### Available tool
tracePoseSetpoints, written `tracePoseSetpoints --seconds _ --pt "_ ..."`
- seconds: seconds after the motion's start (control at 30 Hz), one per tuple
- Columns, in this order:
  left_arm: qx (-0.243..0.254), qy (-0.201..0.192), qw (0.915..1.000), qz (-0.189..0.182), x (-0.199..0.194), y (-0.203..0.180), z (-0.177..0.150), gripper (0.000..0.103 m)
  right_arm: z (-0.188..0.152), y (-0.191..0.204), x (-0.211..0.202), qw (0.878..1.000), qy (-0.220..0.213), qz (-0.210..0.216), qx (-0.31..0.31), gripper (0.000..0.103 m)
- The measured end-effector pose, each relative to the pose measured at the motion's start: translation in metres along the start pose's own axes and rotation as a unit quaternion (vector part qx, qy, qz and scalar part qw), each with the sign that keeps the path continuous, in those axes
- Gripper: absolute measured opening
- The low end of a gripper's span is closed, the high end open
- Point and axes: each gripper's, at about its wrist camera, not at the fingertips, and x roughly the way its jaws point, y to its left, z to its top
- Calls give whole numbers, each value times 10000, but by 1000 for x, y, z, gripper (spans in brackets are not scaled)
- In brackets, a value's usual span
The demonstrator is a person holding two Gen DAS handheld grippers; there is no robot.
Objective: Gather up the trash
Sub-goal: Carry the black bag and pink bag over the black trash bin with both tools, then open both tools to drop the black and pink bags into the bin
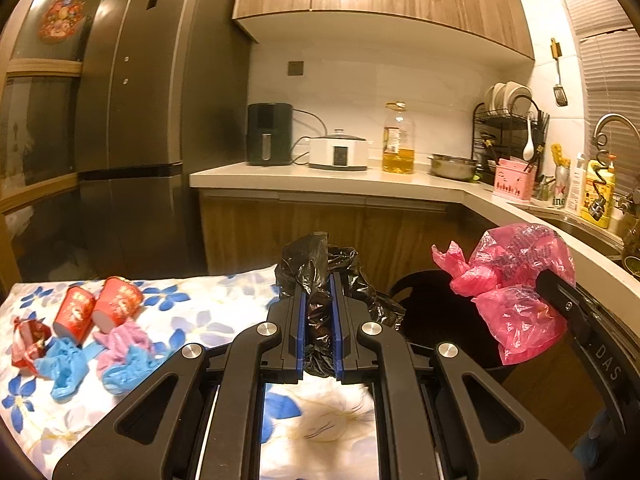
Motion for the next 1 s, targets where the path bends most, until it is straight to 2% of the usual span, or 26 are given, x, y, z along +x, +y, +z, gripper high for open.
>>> tracePoseSetpoints --seconds 0.43,0.73,1.0 --pt "84 -51 9988 -471 27 -49 11 10 15 -47 4 9988 -131 -469 93 5" --pt "175 -62 9971 -736 50 -77 16 10 24 -56 18 9988 -122 -467 -4 5" --pt "139 69 9962 -851 67 -83 15 11 24 -55 34 9989 -59 -454 -66 5"
